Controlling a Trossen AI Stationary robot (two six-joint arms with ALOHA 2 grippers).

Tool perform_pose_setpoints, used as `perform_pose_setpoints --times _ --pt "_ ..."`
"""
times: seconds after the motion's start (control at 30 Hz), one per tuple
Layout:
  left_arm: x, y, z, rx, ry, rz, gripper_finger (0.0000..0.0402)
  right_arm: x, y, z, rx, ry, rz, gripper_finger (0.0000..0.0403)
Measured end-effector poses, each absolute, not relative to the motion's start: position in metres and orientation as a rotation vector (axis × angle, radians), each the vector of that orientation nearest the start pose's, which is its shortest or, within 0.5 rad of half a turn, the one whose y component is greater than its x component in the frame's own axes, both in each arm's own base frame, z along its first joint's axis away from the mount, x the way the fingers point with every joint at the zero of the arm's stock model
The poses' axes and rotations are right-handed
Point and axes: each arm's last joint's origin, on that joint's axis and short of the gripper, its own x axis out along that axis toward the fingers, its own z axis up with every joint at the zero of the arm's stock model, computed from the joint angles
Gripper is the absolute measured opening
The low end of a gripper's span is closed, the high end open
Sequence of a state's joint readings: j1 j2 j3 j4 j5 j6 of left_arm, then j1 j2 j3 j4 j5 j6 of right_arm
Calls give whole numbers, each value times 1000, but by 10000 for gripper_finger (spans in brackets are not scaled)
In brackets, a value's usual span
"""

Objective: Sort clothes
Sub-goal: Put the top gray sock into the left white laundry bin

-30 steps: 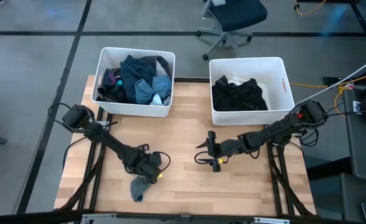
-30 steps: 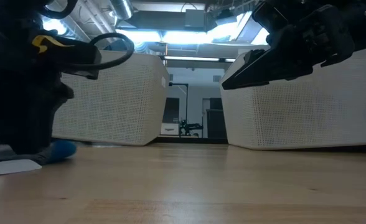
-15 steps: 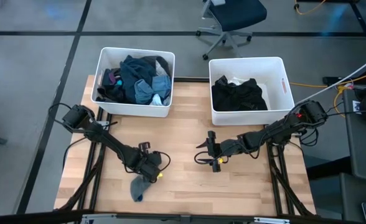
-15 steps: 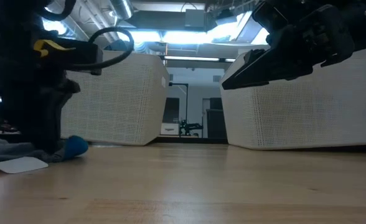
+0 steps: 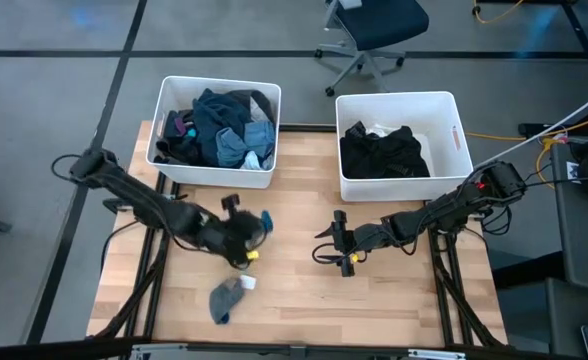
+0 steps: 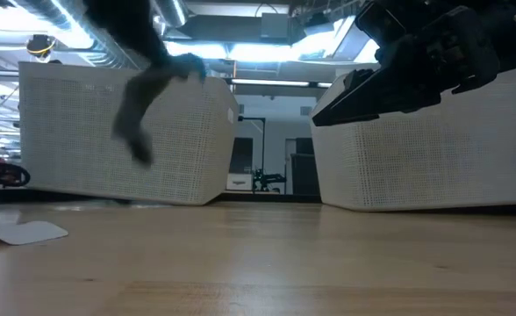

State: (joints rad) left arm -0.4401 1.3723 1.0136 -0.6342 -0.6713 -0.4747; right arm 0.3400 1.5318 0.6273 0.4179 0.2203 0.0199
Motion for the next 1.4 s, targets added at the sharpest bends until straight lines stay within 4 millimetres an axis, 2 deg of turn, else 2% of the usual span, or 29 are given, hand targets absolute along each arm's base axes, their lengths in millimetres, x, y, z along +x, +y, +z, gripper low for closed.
perform_pose_setpoints --times 0.13,0.33,0.47,0.6,0.77,0.93,1.17,1.4 --pt "237 -74 295 135 581 530 5 279 92 167 -115 469 113 264" --pt "213 -37 341 218 389 731 9 279 92 167 -115 469 112 264" --pt "191 -10 362 265 342 897 10 279 92 167 -115 469 112 264" --pt "166 15 375 278 334 1074 10 278 92 167 -115 469 113 264" --pt "142 42 381 260 355 1248 10 278 92 167 -115 469 112 264" --pt "129 64 375 238 429 1409 10 278 92 167 -115 470 113 264" --pt "121 90 360 190 585 1546 10 278 92 167 -115 469 113 264" --pt "122 108 348 94 664 1536 14 278 92 167 -115 470 113 264"
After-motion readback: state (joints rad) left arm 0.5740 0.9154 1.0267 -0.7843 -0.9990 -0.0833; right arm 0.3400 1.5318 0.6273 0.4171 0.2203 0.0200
